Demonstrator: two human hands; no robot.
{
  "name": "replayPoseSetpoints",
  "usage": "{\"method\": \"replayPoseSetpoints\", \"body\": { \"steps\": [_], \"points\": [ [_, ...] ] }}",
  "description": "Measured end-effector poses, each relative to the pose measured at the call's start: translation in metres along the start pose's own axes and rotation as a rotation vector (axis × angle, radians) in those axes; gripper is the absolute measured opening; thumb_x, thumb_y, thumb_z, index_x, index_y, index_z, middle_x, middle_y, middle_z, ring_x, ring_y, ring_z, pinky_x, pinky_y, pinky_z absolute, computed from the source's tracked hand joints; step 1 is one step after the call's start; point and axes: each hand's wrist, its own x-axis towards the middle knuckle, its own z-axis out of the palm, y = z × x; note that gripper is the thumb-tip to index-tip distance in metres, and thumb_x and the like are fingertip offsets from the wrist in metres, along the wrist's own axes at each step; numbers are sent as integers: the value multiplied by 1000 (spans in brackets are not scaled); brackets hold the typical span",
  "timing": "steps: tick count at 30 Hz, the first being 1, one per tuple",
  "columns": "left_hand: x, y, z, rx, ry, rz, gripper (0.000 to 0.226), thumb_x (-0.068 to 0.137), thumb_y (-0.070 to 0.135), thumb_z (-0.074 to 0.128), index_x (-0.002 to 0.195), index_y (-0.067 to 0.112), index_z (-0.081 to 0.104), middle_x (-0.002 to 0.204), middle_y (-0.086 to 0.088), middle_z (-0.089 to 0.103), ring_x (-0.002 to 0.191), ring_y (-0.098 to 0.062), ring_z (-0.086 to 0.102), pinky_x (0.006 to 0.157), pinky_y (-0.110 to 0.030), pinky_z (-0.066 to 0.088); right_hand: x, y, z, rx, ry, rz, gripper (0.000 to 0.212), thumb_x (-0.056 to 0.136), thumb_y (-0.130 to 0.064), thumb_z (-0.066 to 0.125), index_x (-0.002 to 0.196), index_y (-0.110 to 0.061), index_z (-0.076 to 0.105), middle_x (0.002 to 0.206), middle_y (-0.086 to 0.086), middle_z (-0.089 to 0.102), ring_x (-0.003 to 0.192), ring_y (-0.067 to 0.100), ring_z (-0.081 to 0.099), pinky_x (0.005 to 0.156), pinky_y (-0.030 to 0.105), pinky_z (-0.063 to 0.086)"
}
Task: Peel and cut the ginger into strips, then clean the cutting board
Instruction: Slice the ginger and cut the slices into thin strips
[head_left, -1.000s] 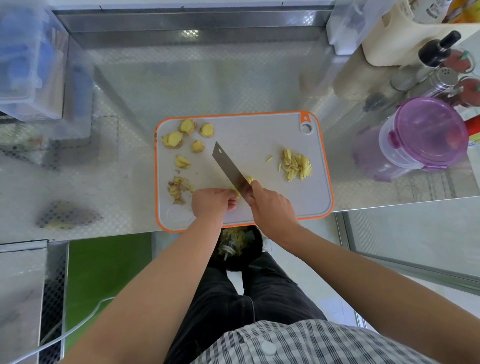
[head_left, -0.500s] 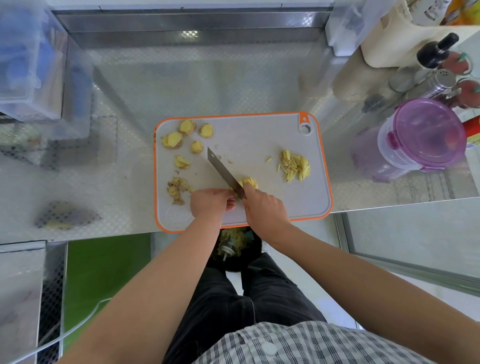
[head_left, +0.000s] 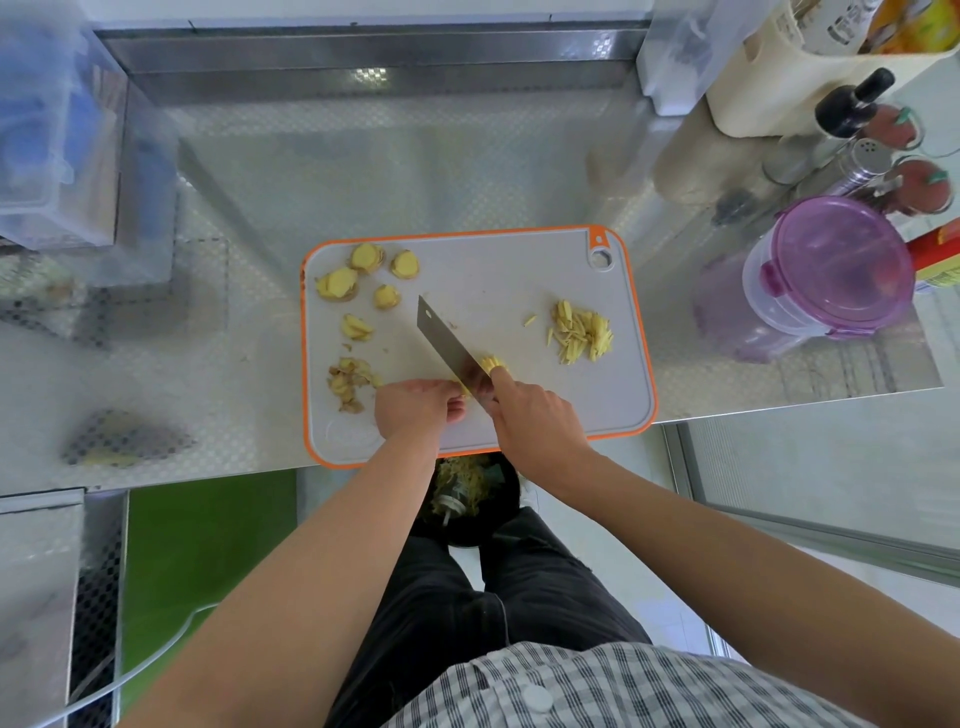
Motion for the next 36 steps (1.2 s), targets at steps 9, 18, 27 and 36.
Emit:
{"method": "replayPoseSetpoints", "body": {
  "steps": [9, 18, 27, 36],
  "points": [
    [-3, -8, -6, -156, 55, 78, 19, 80, -20, 57, 76, -1, 58, 66, -11, 49, 50, -18, 42, 39, -17, 41, -2, -3, 1, 4, -33, 33, 17, 101, -14, 34, 117, -11, 37, 78, 0, 47, 66, 26, 47, 60, 34, 35],
    [4, -16, -9, -64, 153, 160, 20, 68, -9, 71, 54, 4, 68, 54, -14, 65, 54, -26, 61, 74, -43, 59, 9, -9, 14, -17, -15, 77, 15, 96, -6, 40, 110, -12, 36, 66, -4, 35, 61, 25, 45, 57, 33, 32],
    [4, -18, -11, -40, 150, 164, 25, 70, -5, 75, 51, 9, 68, 56, -12, 67, 53, -26, 64, 77, -48, 59, 6, 0, 4, 113, 12, 53, 18, 102, -24, 34, 112, -10, 38, 77, 2, 45, 67, 28, 41, 62, 34, 33],
    [0, -19, -8, -36, 168, 186, 17, 71, -4, 77, 60, 5, 67, 55, -9, 67, 55, -26, 64, 72, -45, 60, -1, -1, 2, 88, 19, 47, 16, 103, -24, 33, 112, -10, 37, 69, -4, 38, 64, 27, 42, 60, 34, 33]
  ]
}}
